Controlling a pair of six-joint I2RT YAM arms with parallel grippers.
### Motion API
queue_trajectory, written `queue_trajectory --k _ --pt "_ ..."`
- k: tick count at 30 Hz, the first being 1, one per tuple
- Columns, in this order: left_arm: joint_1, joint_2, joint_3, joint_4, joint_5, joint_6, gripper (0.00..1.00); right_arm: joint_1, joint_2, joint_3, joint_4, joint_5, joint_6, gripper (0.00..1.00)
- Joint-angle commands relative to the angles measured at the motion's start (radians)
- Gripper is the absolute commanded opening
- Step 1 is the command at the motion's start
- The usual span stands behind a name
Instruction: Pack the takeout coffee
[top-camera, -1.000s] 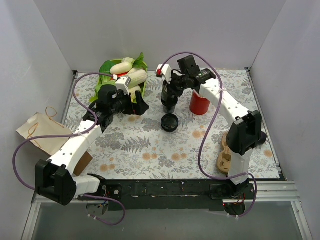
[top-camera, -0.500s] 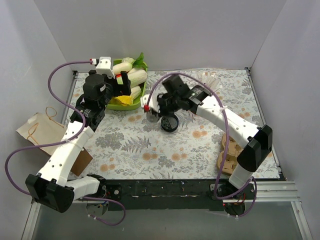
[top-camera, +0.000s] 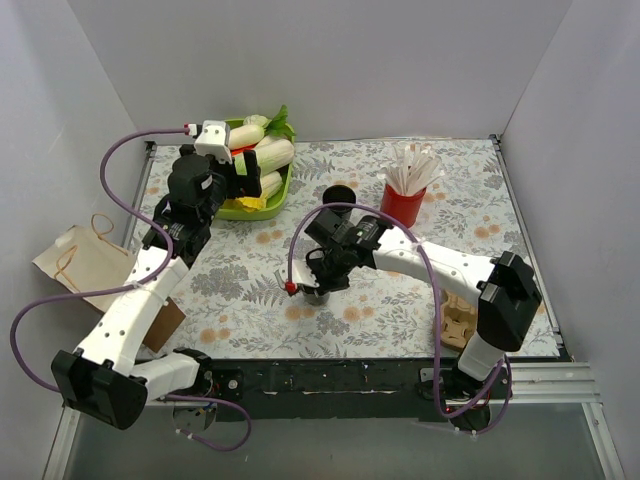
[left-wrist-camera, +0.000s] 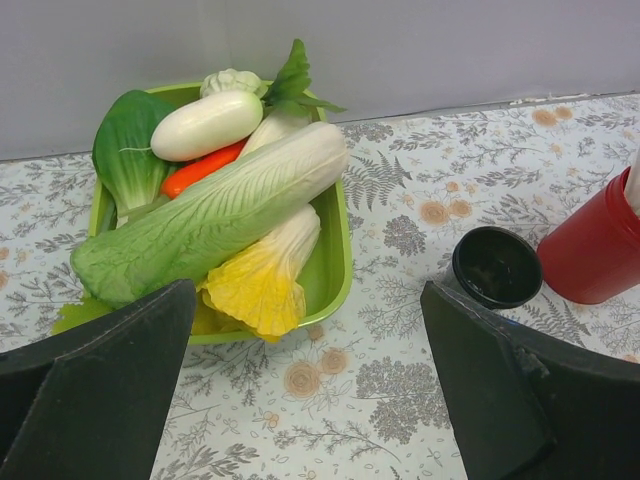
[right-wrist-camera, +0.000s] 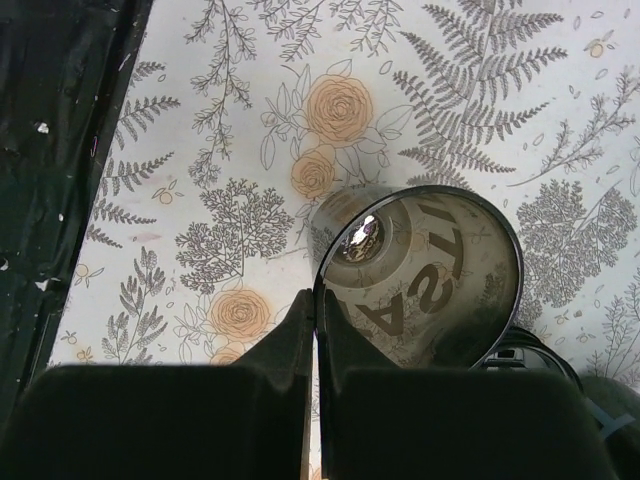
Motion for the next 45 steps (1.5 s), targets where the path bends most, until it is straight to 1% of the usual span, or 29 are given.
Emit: queue_trajectory --k 1,11,13,14,17,20,22,23,26,27,29,30,33,35,38,39,41,42,45 --pt "0.004 -0.067 -0.010 -0.035 0.033 0.002 0.98 0.029 -0.054 -0.037 0.058 0.020 -0.045 0.01" --pt "0.004 -0.090 -0.020 -0.069 0.071 0.001 0.98 0.033 -0.077 -0.122 0.084 0.043 -0.059 0.01" --pt "0.004 -0.087 -0.013 -0.074 0.084 -0.002 0.98 0.033 -0.078 -0.114 0.081 0.048 -0.053 0.06" --pt "0.004 -0.083 -0.010 -0.075 0.090 -0.004 0.98 0.033 -0.080 -0.108 0.077 0.050 -0.053 0.12" --pt "0.006 -0.074 -0.001 -0.082 0.110 -0.006 0.98 0.033 -0.089 -0.085 0.055 0.074 -0.059 0.23" --pt "0.006 -0.063 0.012 -0.092 0.134 -0.007 0.98 0.020 -0.103 -0.041 0.014 0.082 -0.068 0.27" --pt "0.006 -0.054 0.015 -0.106 0.154 -0.010 0.98 -0.012 -0.111 -0.017 -0.018 0.059 -0.074 0.28" --pt "0.006 -0.051 0.015 -0.111 0.185 -0.006 0.98 -0.023 -0.114 -0.007 -0.024 0.056 -0.076 0.29" --pt "0.006 -0.047 -0.004 -0.126 0.219 0.027 0.98 -0.083 -0.120 0.022 0.000 0.045 -0.061 0.29" --pt "0.006 -0.046 -0.019 -0.141 0.228 0.039 0.98 -0.139 -0.109 0.044 0.011 0.031 -0.013 0.29" --pt "0.006 -0.047 -0.042 -0.155 0.266 0.083 0.98 -0.199 -0.088 0.067 0.081 0.037 0.059 0.28" --pt "0.006 -0.050 -0.056 -0.167 0.289 0.106 0.98 -0.257 -0.060 0.084 0.100 0.053 0.118 0.27" --pt "0.006 -0.055 -0.100 -0.224 0.360 0.174 0.98 -0.347 0.001 0.144 0.152 0.091 0.221 0.24" --pt "0.006 -0.047 -0.120 -0.252 0.383 0.194 0.98 -0.384 0.030 0.182 0.156 0.112 0.249 0.23" --pt "0.006 -0.031 -0.122 -0.308 0.406 0.195 0.98 -0.405 0.072 0.181 0.178 0.132 0.297 0.23" --pt "0.018 -0.028 -0.120 -0.327 0.439 0.195 0.98 -0.407 0.089 0.176 0.186 0.132 0.303 0.22" --pt "0.062 -0.024 -0.117 -0.332 0.510 0.189 0.98 -0.410 0.110 0.176 0.187 0.129 0.326 0.22" --pt "0.111 -0.020 -0.113 -0.330 0.547 0.154 0.98 -0.410 0.128 0.179 0.186 0.125 0.332 0.22" --pt "0.142 0.031 -0.074 -0.347 0.536 0.107 0.98 -0.411 0.155 0.181 0.195 0.129 0.355 0.23"
